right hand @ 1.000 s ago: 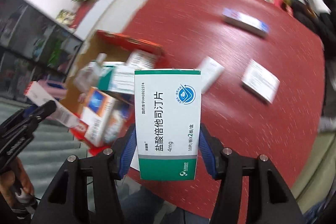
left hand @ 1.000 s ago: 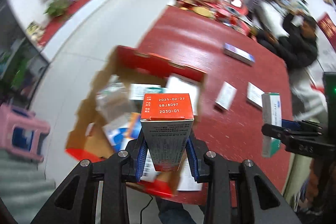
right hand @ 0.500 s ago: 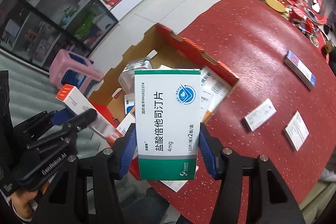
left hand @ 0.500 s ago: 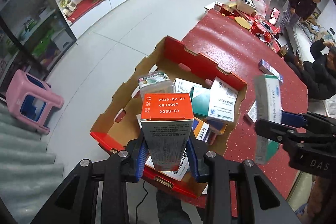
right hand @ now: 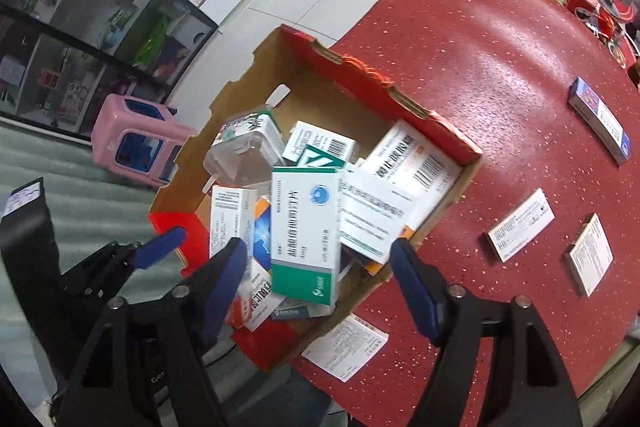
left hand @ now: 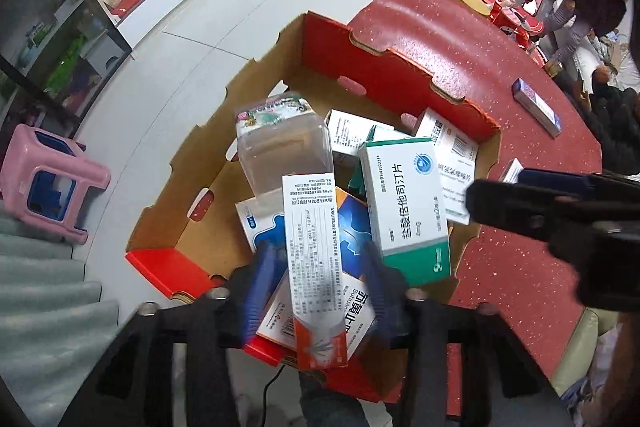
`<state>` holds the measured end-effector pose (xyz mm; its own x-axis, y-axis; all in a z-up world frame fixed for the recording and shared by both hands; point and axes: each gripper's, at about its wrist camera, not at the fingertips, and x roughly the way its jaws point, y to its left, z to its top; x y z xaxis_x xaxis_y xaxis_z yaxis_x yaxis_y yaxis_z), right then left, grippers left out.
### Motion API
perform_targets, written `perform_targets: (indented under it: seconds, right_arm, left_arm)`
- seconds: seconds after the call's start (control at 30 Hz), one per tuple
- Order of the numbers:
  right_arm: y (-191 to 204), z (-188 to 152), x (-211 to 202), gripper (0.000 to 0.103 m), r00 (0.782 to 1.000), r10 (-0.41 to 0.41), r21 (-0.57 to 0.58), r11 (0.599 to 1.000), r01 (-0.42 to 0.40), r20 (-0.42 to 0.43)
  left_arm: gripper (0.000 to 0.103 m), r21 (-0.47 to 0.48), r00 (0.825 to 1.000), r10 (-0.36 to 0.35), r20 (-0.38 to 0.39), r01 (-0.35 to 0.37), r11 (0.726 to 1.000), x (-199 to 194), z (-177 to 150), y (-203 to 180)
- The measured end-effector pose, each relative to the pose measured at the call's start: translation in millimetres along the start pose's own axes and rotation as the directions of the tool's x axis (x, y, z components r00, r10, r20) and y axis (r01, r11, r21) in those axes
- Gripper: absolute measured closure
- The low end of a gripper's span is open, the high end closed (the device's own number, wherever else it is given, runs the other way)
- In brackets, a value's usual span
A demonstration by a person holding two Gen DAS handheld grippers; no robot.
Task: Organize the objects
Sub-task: 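Open both tools to drop the boxes into the tray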
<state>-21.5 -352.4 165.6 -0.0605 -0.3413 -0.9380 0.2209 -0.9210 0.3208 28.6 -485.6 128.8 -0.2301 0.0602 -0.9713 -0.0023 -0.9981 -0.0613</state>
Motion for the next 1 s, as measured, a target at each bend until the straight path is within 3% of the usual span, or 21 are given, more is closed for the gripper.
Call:
perform_targets:
  seconds: [0.03,0.07,0.23,0.67,0.83,1.0]
  right_arm:
    - [-4,-3,-1,0.027,1.0,0.004,0.007,1.0,-0.004,-0.003]
    - [-7,-5,-2,0.027,1.0,0.006,0.012,1.0,-0.006,-0.005]
    - [-19,-15,-4,0.027,1.0,0.001,0.04,0.999,-0.001,-0.011]
    - [-26,-26,-7,0.027,1.0,-0.011,0.054,0.998,0.011,-0.008]
    - [-35,-34,-4,0.027,1.0,-0.019,0.077,0.997,0.021,-0.023]
    - [-37,-41,-3,0.027,0.999,-0.019,0.09,0.996,0.021,-0.029]
  left_arm:
    - [0.033,-0.002,1.0,0.007,0.0,-0.007,1.0,1,0,0]
    - [0.029,-0.007,1.0,0.019,0.001,-0.019,1.0,1,-1,-1]
    - [0.017,-0.025,0.999,0.047,0.0,-0.047,0.999,0,2,-1]
    - [0.011,-0.021,0.998,0.059,-0.002,-0.059,0.998,-4,-1,-6]
    - [0.0,-0.063,0.999,0.035,-0.023,-0.036,0.997,-3,-5,4]
    - [0.0,-0.052,0.998,0.052,-0.021,-0.053,0.997,-2,-9,3]
